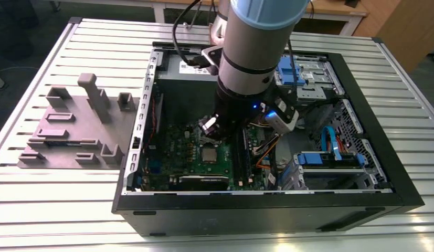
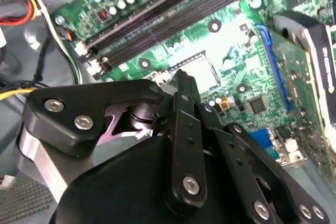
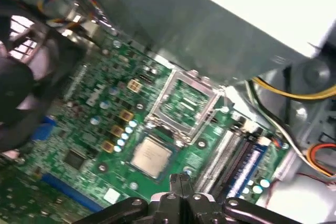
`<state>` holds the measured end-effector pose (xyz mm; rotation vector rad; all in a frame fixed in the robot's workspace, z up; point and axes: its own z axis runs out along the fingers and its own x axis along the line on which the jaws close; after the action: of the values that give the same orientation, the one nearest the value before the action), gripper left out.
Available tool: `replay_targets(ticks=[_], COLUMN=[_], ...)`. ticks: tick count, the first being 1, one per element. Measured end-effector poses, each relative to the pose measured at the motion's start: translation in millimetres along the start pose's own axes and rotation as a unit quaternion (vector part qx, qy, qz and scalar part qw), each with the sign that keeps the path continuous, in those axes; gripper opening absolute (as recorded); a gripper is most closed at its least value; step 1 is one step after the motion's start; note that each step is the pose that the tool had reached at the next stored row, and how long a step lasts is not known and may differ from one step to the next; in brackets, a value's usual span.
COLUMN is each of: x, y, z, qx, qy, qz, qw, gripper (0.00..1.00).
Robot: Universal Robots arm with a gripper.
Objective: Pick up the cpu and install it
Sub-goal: 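Close the cpu cover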
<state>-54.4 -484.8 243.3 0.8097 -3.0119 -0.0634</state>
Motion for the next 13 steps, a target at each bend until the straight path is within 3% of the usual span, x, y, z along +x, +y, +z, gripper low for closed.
replay_targets(ticks=[3,6,9,13], x=[-0.2,-0.2,-0.3,-0.3], y=[-0.1,-0.1,-0.1,-0.1], z=[0.0,0.1,0.2,1.1], qx=[0.0001,0.0004,0.0007,0.001], qy=[0.0008,0.002,0.0033,0.0043], qz=[-0.02,-0.047,-0.073,-0.107], qw=[0.99981,0.9989,0.9973,0.99429], gripper=[0.1,0.1,0.1,0.1])
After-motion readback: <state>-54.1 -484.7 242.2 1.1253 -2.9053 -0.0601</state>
